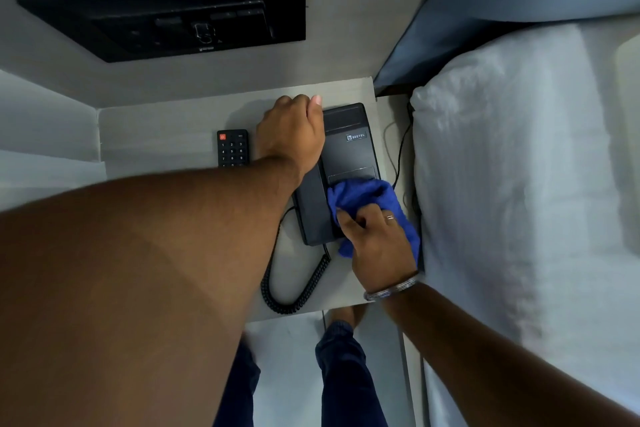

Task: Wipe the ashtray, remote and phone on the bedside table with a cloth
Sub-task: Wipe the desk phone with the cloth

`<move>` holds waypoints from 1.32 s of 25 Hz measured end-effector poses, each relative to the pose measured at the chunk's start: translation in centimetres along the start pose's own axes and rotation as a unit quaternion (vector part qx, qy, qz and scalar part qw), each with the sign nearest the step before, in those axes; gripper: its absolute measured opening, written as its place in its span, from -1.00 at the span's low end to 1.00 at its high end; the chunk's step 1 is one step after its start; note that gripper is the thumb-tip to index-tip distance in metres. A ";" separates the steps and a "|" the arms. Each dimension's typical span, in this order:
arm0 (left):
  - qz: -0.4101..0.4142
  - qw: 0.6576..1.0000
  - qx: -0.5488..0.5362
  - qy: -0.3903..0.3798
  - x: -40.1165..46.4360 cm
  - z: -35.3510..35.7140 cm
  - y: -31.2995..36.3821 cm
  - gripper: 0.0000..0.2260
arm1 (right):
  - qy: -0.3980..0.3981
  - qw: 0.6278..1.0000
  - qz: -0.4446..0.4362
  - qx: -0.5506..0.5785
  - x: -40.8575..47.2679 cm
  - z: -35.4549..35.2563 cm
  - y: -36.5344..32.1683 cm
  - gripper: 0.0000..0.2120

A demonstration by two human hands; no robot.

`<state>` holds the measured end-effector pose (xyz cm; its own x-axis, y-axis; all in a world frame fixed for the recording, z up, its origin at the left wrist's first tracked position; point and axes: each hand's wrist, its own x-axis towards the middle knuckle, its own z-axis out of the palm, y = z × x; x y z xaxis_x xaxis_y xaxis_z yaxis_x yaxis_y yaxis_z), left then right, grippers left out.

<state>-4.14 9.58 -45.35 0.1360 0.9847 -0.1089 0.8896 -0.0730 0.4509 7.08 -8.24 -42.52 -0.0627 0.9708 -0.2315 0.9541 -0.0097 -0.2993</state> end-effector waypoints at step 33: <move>0.005 1.000 -0.019 -0.003 0.0 0.1 0.0 -0.60 | -0.063 0.971 0.168 0.158 -2.7 -0.7 2.3 -0.52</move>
<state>-4.09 9.57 -45.45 0.1477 0.9829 -0.1097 0.8709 -0.0767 0.4854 9.64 -10.74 -41.90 0.1825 0.8628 -0.4715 0.7907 -0.4138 -0.4512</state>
